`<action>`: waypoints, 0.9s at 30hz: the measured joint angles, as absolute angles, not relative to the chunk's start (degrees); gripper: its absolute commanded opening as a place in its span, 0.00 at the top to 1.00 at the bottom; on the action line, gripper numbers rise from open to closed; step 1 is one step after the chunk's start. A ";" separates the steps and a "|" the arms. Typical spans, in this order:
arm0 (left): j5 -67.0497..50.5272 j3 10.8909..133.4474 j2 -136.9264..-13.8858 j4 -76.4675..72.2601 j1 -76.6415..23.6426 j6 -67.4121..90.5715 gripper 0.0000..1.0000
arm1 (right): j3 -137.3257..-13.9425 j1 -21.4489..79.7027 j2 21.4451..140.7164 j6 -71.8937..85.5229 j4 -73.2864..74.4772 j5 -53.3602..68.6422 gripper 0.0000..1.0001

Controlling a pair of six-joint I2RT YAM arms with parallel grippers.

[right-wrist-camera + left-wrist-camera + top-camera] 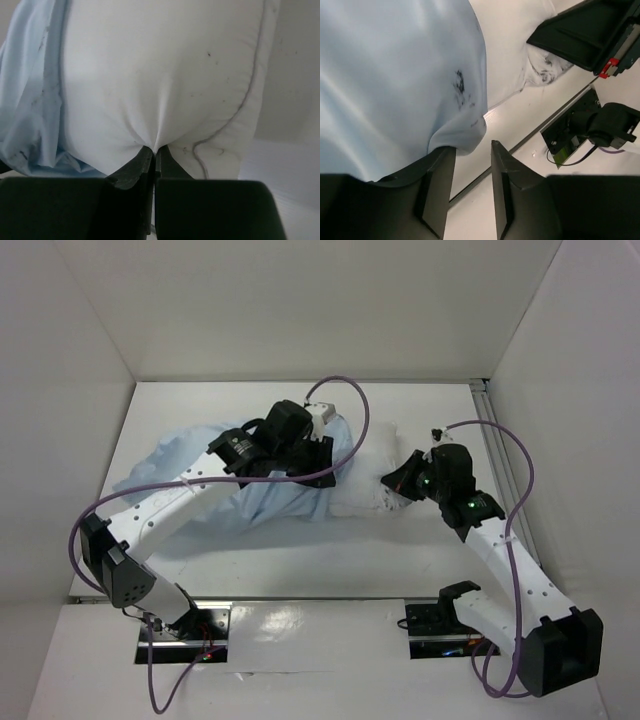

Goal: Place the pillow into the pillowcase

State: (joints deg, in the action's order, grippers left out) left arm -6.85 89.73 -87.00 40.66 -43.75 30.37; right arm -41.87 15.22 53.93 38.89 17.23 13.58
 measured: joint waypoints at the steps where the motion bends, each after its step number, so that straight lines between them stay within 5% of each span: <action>1: -6.59 89.21 -87.00 40.71 -44.27 30.46 0.73 | -41.87 15.22 54.08 38.87 17.32 13.61 1.00; 4: -5.65 87.15 -87.00 40.75 -45.50 31.46 1.00 | -41.87 15.22 54.68 38.61 17.32 13.52 1.00; 10: -3.53 85.43 -87.00 40.97 -48.47 33.15 1.00 | -41.87 15.22 55.02 38.48 17.43 13.58 1.00; 12: -2.20 85.36 -86.87 41.08 -50.09 34.09 0.79 | -41.89 15.22 55.02 38.48 17.50 13.58 1.00; 13: -1.30 85.19 -86.67 41.12 -50.98 34.87 0.45 | -41.89 15.22 55.02 38.48 17.58 13.61 1.00; 16: 3.22 81.80 -84.07 40.97 -55.31 37.69 0.10 | -41.89 15.22 55.05 38.48 17.65 13.72 1.00; 27: 20.03 68.66 -78.67 41.43 -65.82 53.95 0.17 | -42.70 15.22 56.93 37.56 17.76 14.66 1.00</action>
